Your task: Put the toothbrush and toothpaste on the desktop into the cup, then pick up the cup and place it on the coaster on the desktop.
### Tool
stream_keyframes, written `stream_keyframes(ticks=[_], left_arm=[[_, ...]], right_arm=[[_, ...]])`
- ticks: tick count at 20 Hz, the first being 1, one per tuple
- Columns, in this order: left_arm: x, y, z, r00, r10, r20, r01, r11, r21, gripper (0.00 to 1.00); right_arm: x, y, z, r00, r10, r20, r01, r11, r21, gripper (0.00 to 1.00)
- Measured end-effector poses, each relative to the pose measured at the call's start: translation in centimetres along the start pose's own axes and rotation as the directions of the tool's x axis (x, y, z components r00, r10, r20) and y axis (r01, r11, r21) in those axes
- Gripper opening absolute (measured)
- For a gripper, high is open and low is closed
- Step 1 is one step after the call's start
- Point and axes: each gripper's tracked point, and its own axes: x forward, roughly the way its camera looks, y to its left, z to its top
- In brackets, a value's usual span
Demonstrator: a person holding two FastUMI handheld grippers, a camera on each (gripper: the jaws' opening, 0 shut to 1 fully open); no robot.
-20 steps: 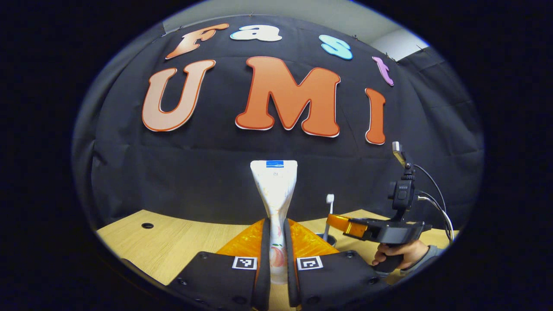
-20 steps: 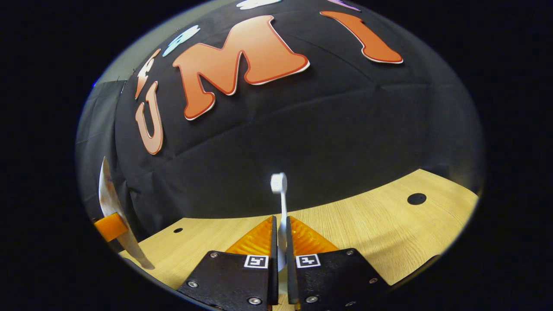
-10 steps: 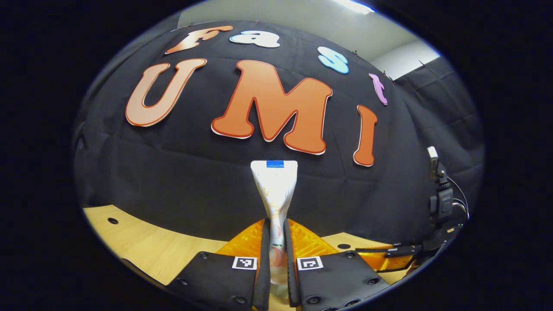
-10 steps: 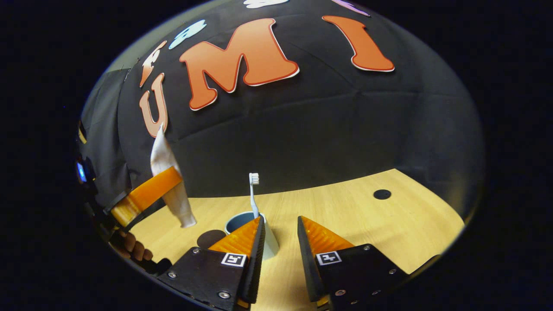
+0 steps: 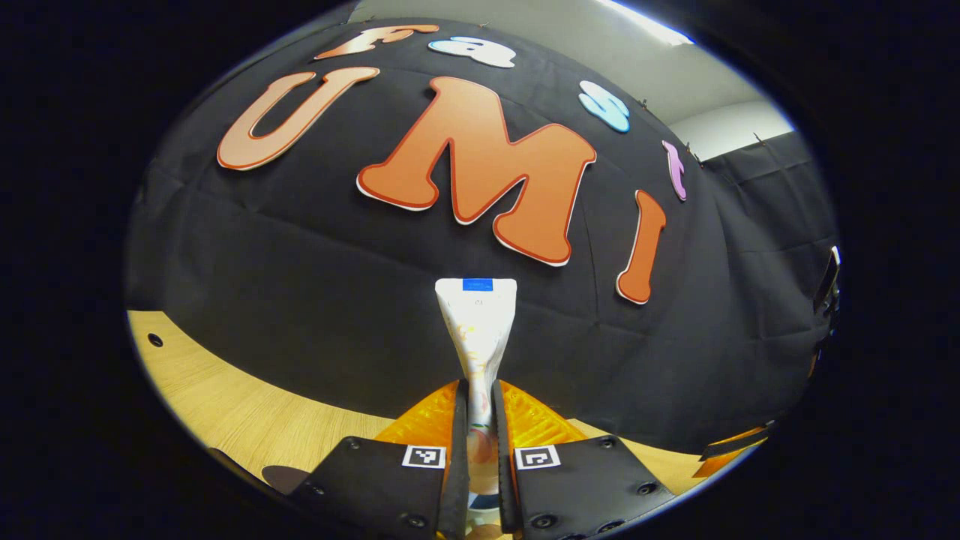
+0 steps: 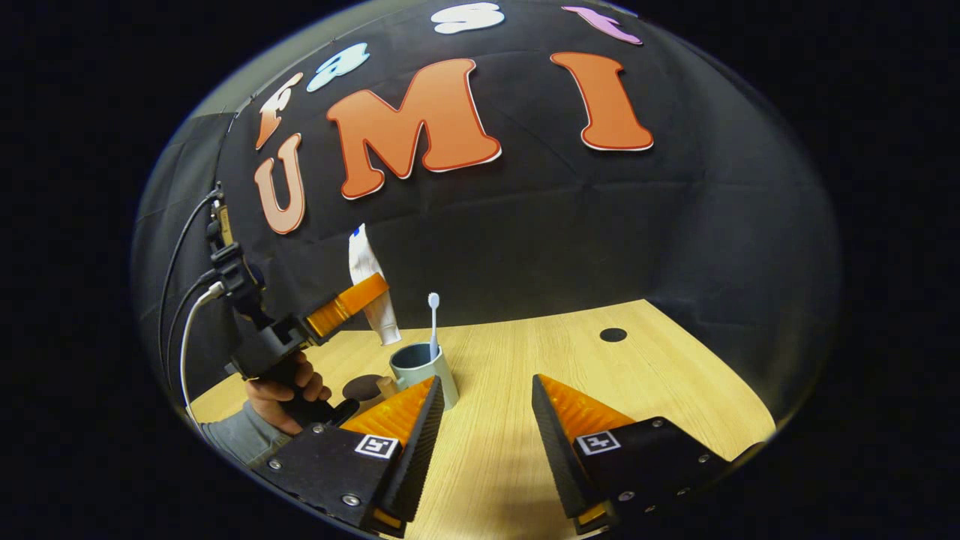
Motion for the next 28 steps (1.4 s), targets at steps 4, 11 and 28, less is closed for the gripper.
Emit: stream_keyframes(ticks=[4,11,28], left_arm=[[1.1,-0.6,-2.9,0.998,-0.012,-0.066,0.014,0.999,0.04,0.24],[-0.4,0.6,-6.7,0.979,-0.003,-0.205,0.015,0.998,0.057,0.27],[-13.6,10.9,1.5,0.945,0.197,-0.262,-0.143,0.967,0.209,0.97]], right_arm=[[-1.6,-0.6,-0.2,1.0,-0.017,-0.002,0.017,0.999,0.027,0.77],[-2.5,-0.8,-0.9,0.998,-0.06,-0.022,0.06,0.998,0.017,0.79],[4.5,9.8,1.0,0.969,0.027,-0.246,-0.042,0.998,-0.056,0.79]])
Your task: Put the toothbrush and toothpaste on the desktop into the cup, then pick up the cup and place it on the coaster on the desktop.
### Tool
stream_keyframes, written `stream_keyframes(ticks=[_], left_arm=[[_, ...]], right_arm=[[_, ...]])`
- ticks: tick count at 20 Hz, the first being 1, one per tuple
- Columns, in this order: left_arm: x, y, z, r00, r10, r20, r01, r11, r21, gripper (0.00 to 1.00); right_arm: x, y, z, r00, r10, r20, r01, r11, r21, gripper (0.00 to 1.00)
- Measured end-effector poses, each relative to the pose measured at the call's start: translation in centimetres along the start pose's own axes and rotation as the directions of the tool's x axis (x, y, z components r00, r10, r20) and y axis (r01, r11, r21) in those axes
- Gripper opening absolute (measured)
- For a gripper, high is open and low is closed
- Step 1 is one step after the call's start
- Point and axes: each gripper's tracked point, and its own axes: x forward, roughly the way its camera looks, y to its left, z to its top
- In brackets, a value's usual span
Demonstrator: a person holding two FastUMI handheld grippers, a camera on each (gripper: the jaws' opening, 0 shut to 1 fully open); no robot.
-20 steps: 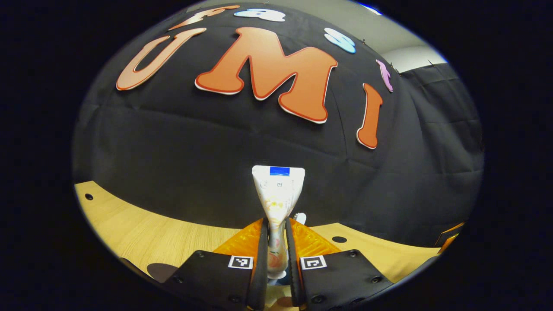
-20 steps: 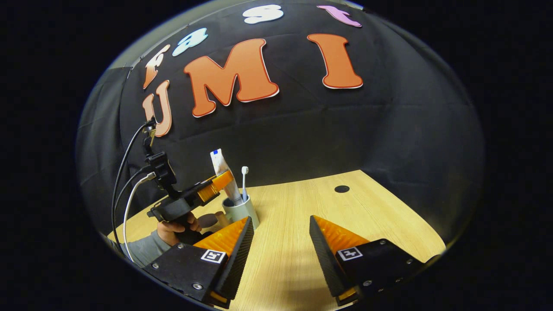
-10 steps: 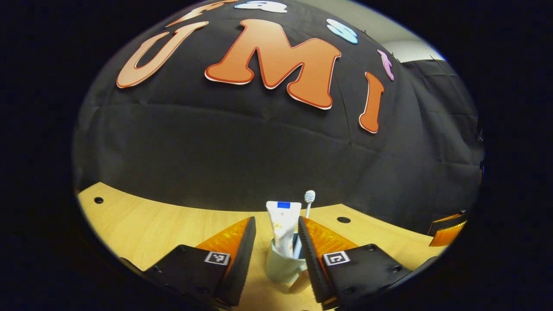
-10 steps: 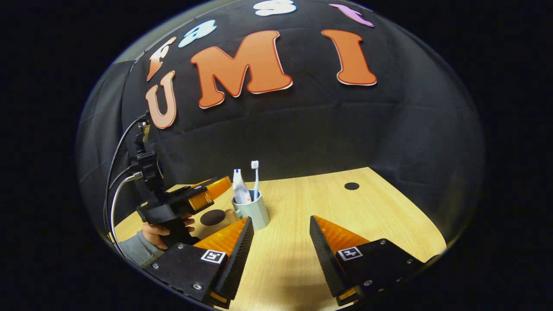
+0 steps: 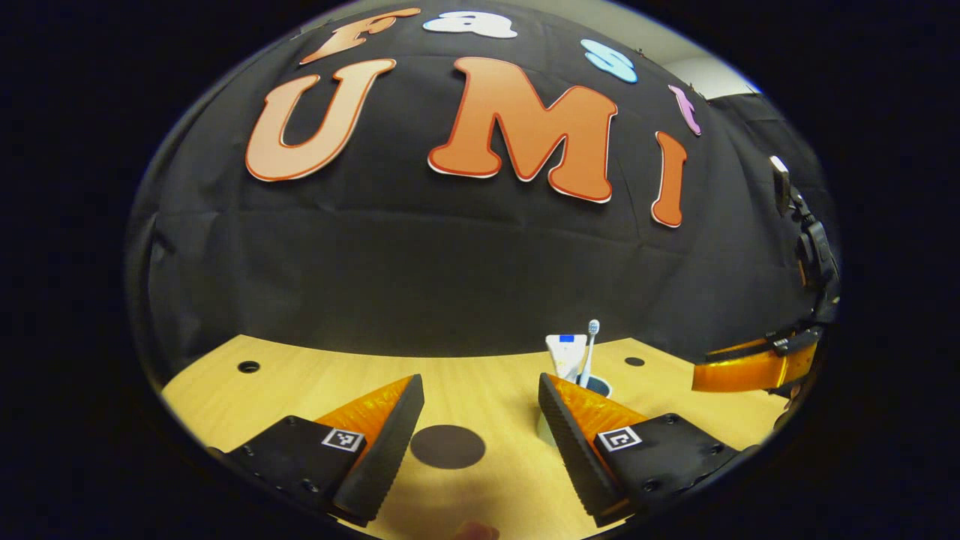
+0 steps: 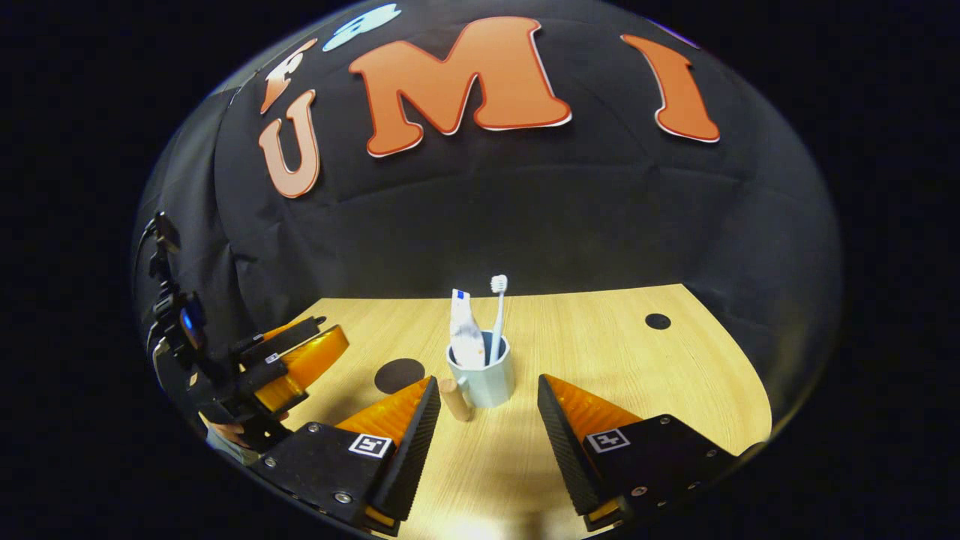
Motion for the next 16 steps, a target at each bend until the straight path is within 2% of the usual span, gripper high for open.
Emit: stream_keyframes(ticks=[2,6,10,16], left_arm=[[-1.7,1.8,-0.4,0.999,0.033,-0.02,-0.033,0.999,0.002,0.97],[-4.6,4.4,0.3,0.998,0.066,0.021,-0.066,0.998,-0.009,0.97],[-7.2,6.6,1.4,0.99,0.115,0.075,-0.118,0.992,0.034,0.97],[-9.1,8.7,2.1,0.98,0.15,0.128,-0.154,0.988,0.016,0.97]], right_arm=[[0.9,1.3,0.1,0.998,0.015,-0.057,-0.015,1.0,0.007,0.79],[3.9,3.5,-1.1,0.983,0.042,-0.178,-0.043,0.999,0.0,0.8],[6.1,4.7,-2.8,0.948,0.051,-0.313,-0.031,0.997,0.067,0.8],[9.1,3.4,-4.0,0.884,-0.062,-0.463,0.077,0.997,0.014,0.8]])
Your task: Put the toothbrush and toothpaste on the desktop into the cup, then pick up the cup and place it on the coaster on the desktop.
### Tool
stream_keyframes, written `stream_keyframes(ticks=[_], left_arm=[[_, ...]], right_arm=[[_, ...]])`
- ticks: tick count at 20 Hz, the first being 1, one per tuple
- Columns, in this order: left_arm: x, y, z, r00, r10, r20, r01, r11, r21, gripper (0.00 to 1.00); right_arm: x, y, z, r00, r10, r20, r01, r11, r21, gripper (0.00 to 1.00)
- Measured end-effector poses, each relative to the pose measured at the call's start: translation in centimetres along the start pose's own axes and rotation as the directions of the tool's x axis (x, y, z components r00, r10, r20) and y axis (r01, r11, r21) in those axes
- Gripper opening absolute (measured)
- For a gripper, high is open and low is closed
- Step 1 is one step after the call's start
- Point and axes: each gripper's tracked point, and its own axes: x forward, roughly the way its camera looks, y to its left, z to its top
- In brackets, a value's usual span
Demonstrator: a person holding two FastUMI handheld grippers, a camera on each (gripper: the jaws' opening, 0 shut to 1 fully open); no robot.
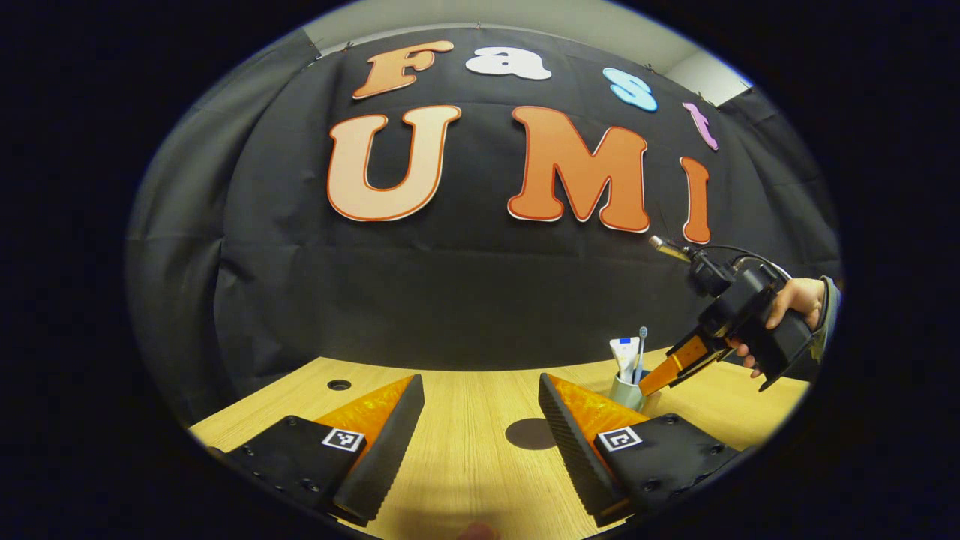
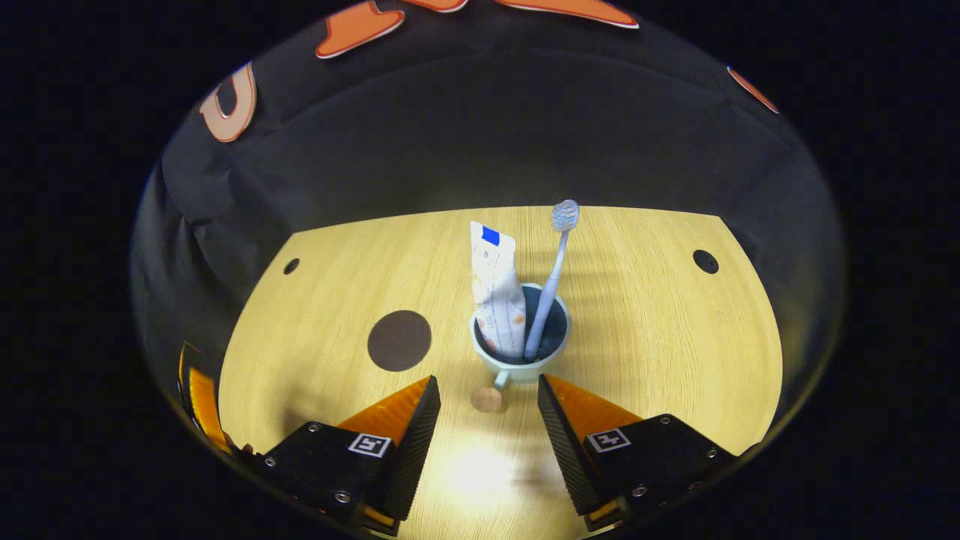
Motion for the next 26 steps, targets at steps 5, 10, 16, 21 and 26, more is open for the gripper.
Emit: stream_keyframes(ticks=[5,10,16,21,26], left_arm=[[0.4,-0.2,-1.1,1.0,-0.02,-0.011,0.019,0.999,-0.034,0.97],[0.8,0.3,-2.8,0.999,-0.018,-0.046,0.016,0.998,-0.055,0.97],[0.9,0.5,-3.7,0.998,-0.011,-0.069,0.006,0.998,-0.065,0.97],[1.1,0.7,-4.3,0.996,-0.003,-0.084,-0.003,0.998,-0.068,0.97],[1.1,1.0,-4.0,0.997,0.024,-0.072,-0.029,0.997,-0.067,0.97]], right_arm=[[2.5,-0.7,-0.8,0.987,-0.108,-0.12,0.104,0.994,-0.042,0.77],[4.7,-2.2,-1.6,0.965,-0.19,-0.18,0.189,0.982,-0.024,0.71],[6.5,-2.7,-2.2,0.957,-0.208,-0.204,0.207,0.978,-0.025,0.49],[6.7,-2.3,-1.5,0.965,-0.184,-0.188,0.186,0.983,-0.006,0.27],[7.0,-2.1,-1.5,0.975,-0.138,-0.177,0.135,0.99,-0.03,0.25]])
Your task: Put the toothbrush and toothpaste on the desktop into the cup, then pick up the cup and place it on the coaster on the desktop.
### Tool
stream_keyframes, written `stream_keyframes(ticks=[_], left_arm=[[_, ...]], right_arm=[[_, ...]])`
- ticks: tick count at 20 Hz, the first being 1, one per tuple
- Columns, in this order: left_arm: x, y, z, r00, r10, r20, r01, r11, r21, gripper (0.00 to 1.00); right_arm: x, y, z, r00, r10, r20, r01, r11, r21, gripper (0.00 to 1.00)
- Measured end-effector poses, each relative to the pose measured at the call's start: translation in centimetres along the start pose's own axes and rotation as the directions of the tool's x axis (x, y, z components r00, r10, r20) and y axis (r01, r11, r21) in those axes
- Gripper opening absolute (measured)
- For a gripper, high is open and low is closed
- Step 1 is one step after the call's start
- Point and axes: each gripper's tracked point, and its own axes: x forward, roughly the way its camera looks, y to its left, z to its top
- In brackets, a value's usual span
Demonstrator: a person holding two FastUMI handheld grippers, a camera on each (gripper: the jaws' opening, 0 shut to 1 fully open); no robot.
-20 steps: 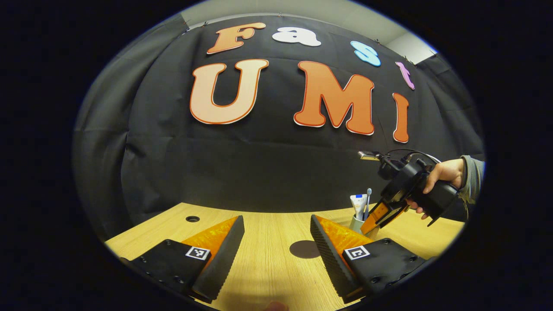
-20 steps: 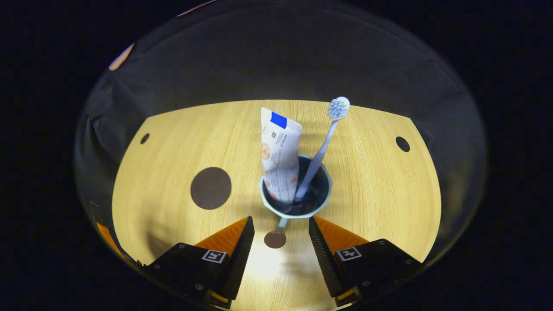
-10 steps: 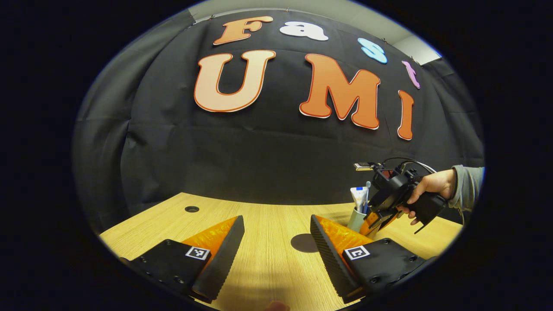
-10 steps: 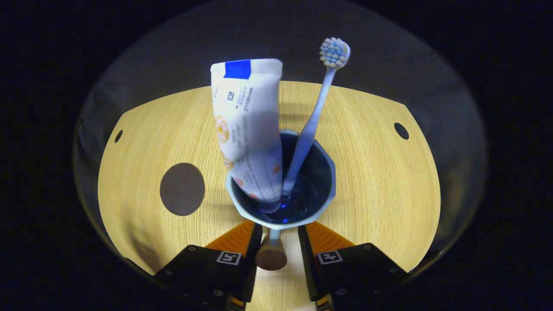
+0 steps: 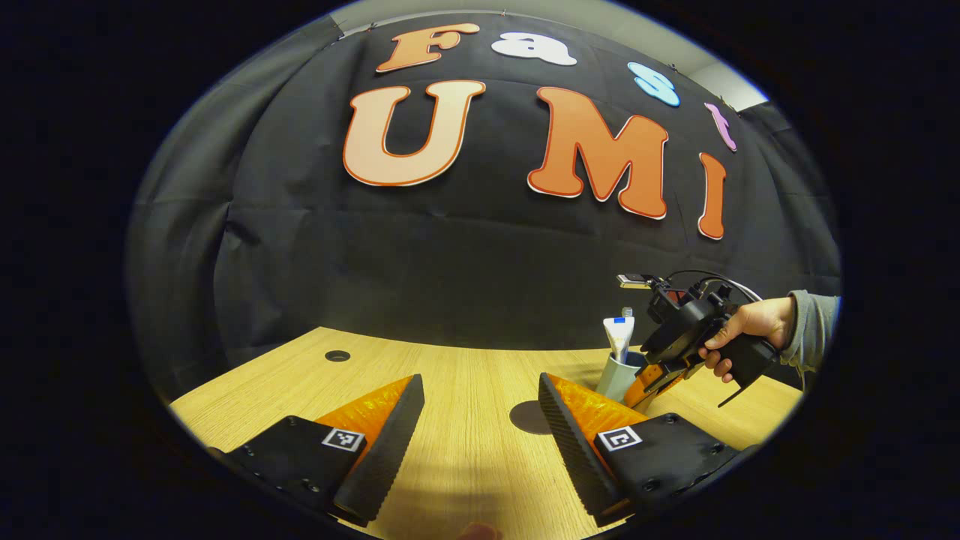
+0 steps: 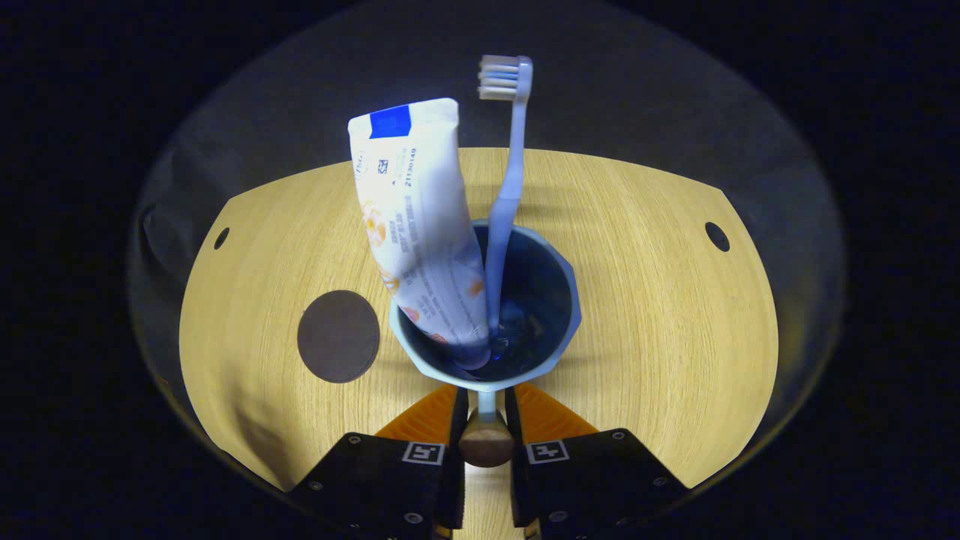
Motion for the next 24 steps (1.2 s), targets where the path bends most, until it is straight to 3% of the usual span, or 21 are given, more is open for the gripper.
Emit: stream_keyframes(ticks=[2,3,4,9,18,24], left_arm=[[-0.1,0.2,0.2,1.0,0.009,0.014,-0.009,1.0,-0.003,0.97],[-0.1,0.4,0.3,1.0,0.014,0.016,-0.014,1.0,-0.005,0.97],[-0.2,0.5,0.3,1.0,0.015,0.014,-0.015,1.0,-0.008,0.97],[-0.2,1.2,0.5,1.0,0.024,0.02,-0.024,1.0,-0.016,0.97],[-0.6,2.2,0.8,0.998,0.052,0.025,-0.051,0.997,-0.054,0.97],[-0.3,2.7,0.3,0.997,0.077,0.011,-0.076,0.995,-0.061,0.96]], right_arm=[[0.0,-0.1,0.4,1.0,-0.012,0.023,0.013,0.999,-0.04,0.25],[-0.1,-0.1,0.8,0.999,-0.008,0.032,0.01,0.999,-0.053,0.2],[-0.1,0.0,0.8,0.999,0.004,0.039,-0.001,0.998,-0.063,0.25],[0.1,0.3,1.5,0.996,0.046,0.074,-0.034,0.988,-0.148,0.25],[0.1,0.3,2.1,0.995,0.093,0.02,-0.086,0.972,-0.218,0.25],[-0.3,0.3,2.5,0.997,0.082,-0.01,-0.082,0.964,-0.251,0.25]])
